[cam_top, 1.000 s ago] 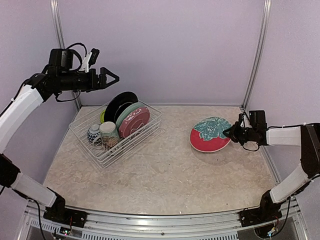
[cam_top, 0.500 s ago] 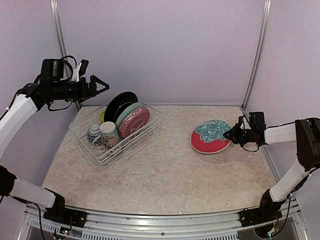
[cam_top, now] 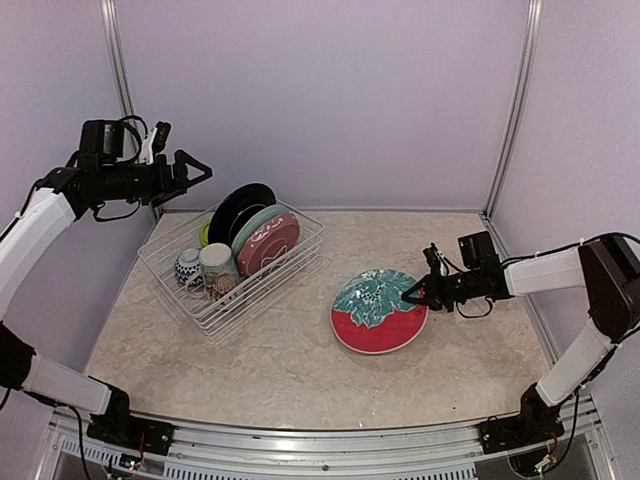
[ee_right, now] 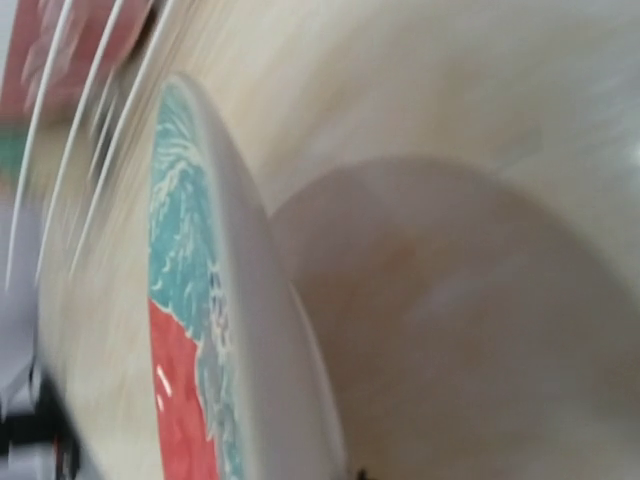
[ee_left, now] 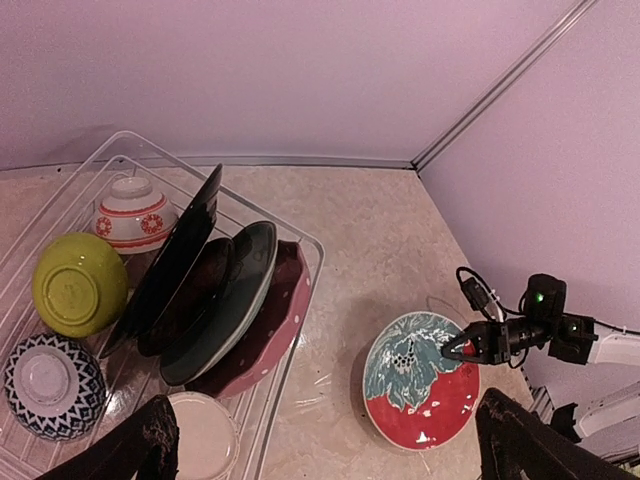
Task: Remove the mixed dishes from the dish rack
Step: Place the plate at the center of the board.
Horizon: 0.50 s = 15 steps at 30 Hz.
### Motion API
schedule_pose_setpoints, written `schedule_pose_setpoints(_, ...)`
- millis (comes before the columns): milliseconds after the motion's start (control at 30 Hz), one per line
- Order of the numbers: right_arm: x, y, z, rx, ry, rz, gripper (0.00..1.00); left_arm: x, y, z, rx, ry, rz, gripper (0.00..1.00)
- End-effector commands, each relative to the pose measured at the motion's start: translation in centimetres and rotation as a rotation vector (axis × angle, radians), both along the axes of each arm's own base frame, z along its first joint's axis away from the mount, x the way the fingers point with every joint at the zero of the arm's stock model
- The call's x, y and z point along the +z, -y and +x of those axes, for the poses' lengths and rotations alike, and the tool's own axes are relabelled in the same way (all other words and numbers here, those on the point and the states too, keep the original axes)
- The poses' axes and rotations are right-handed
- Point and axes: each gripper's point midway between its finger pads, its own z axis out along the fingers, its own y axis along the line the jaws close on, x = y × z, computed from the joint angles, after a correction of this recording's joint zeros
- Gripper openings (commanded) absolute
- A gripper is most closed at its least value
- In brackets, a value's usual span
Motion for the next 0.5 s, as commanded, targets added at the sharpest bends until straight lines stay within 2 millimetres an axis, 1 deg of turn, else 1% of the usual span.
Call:
schedule_pose_setpoints(0,3.2,-5.0,-2.8,0.211,0.087,0.142,0.0,-1.2,-1.3,1.3,0.042,-0.045,-0.042,0.99)
schedule_pose_setpoints(67,2.9,-6.0,-4.0,0.252,0.092,0.174,0.0,-1.4,-1.5,1.6,0.037,-0.059,-0.061,0.99)
schedule_pose_setpoints(167,1.2,-6.6,-5.1,0.278,0.066,0.17,0.0,-1.8,-1.4,1.9,0.026,-0.087,-0.078,0.99)
schedule_pose_setpoints(300,0.7,-7.6,-5.9,0.309,0.079,0.155,0.0,-2.0,-1.2,2.0,0.011,-0.09,-0.08,0.99)
schedule_pose_setpoints(400,-0.6,-8.4,-6.4,0.32,0.082,0.085,0.0,-2.7,-1.4,2.5,0.01,-0.109,-0.076,0.99)
schedule_pose_setpoints(467,-1.6,-8.6,-6.6,0.306,0.075,0.055,0.0,-3.2,-1.5,2.7,0.01,-0.127,-0.059,0.99)
